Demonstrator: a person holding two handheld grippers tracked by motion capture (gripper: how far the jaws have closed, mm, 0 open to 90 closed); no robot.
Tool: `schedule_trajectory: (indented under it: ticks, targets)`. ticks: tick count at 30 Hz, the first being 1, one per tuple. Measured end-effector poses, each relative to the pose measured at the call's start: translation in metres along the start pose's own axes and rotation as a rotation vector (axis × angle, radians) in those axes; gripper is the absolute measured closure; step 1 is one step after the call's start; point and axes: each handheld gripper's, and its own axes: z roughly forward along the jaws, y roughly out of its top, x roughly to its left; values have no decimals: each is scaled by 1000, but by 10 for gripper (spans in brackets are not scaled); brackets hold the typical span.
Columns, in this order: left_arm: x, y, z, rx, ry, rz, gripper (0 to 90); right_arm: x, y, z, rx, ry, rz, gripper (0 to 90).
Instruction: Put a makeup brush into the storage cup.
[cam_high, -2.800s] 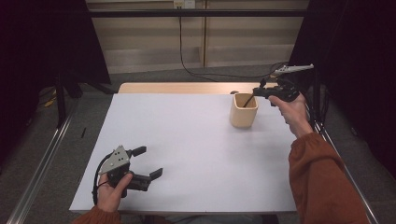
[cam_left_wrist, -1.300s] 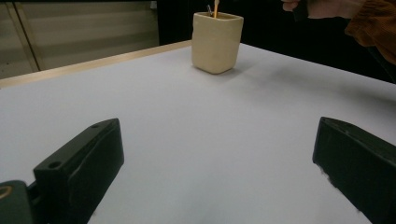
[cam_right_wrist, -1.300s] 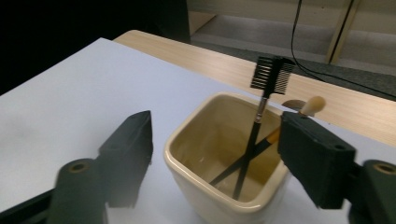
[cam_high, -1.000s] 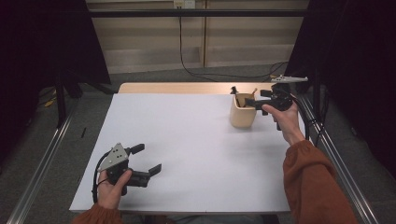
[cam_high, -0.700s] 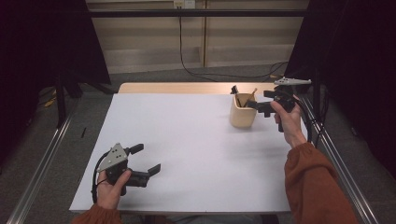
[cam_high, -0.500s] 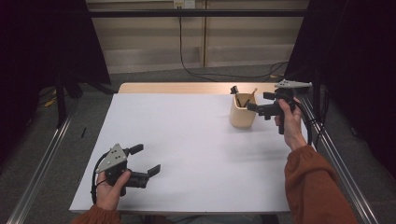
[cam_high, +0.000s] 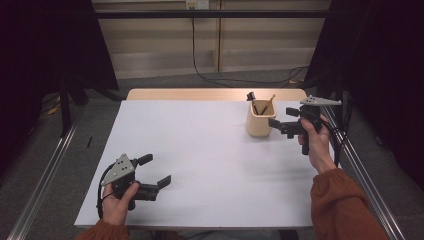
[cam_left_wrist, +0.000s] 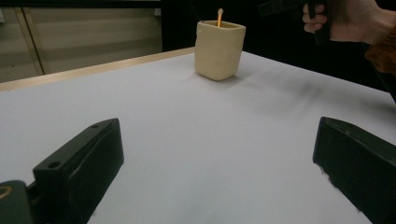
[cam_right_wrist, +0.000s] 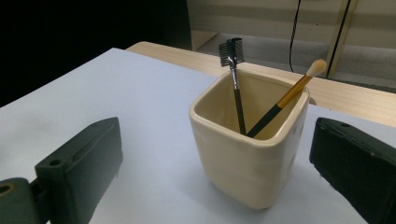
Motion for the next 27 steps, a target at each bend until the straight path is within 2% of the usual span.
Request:
schedule_trajectory:
  ticks: [5, 16, 27]
  targets:
    - [0, 0, -1, 2, 6, 11, 18, 6, -10, -8, -19, -12, -4, 22]
    - [0, 1, -1, -3, -2, 6, 18, 19, -27, -24, -49, -21, -2, 26]
    - [0, 0, -1, 0, 8, 3, 18, 35, -43, -39, -55, 5, -12, 26]
